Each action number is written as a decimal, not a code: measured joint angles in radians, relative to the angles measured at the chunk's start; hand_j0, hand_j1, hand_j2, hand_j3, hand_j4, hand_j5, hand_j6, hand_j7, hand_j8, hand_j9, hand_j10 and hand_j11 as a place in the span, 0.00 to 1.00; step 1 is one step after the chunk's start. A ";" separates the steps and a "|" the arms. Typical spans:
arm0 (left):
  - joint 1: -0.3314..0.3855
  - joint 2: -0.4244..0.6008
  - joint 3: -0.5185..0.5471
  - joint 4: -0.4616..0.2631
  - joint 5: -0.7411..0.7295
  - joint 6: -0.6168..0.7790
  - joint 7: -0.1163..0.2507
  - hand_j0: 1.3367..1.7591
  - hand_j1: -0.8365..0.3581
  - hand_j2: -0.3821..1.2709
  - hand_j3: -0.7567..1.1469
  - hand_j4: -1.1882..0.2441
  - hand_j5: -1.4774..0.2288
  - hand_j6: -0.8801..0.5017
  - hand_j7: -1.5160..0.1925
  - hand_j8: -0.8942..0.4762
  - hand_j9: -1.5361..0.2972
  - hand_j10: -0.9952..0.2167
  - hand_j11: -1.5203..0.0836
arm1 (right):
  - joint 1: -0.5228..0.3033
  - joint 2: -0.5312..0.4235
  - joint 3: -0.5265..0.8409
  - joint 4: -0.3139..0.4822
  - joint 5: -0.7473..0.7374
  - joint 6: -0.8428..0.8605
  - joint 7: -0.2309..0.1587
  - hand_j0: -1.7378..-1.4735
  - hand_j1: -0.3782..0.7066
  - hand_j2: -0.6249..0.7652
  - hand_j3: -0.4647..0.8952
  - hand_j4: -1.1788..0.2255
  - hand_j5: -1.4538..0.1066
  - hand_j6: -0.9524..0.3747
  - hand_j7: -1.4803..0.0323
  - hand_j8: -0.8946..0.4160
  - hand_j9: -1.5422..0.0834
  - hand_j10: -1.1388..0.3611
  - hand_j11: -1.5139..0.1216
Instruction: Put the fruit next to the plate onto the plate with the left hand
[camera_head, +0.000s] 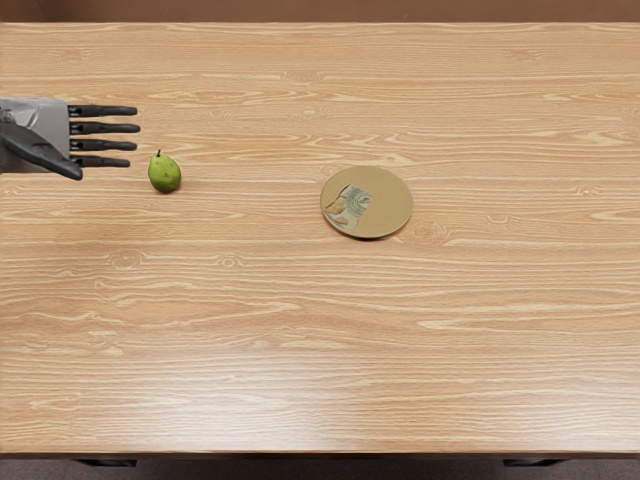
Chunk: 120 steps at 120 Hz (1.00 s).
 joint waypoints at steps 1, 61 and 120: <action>0.000 0.000 0.001 -0.002 0.000 0.000 0.000 0.76 0.99 0.23 0.40 0.83 0.87 0.64 0.89 0.65 0.84 0.82 0.95 | 0.000 0.000 0.000 0.000 0.000 0.000 0.000 0.30 0.06 0.44 0.34 0.82 0.90 0.69 0.95 0.66 0.92 0.74 0.90; -0.181 -0.205 0.048 -0.006 0.223 0.000 0.002 0.76 0.99 0.23 0.40 0.83 0.87 0.64 0.89 0.65 0.84 0.82 0.95 | 0.000 0.000 -0.010 0.000 -0.002 0.000 -0.001 0.30 0.06 0.44 0.34 0.82 0.90 0.69 0.95 0.66 0.92 0.74 0.90; -0.247 -0.417 0.198 0.020 1.026 0.410 0.010 0.76 0.99 0.23 0.40 0.83 0.87 0.63 0.89 0.65 0.84 0.82 0.95 | 0.000 0.000 -0.012 -0.001 -0.004 0.000 -0.002 0.30 0.06 0.44 0.34 0.82 0.90 0.69 0.95 0.66 0.92 0.74 0.90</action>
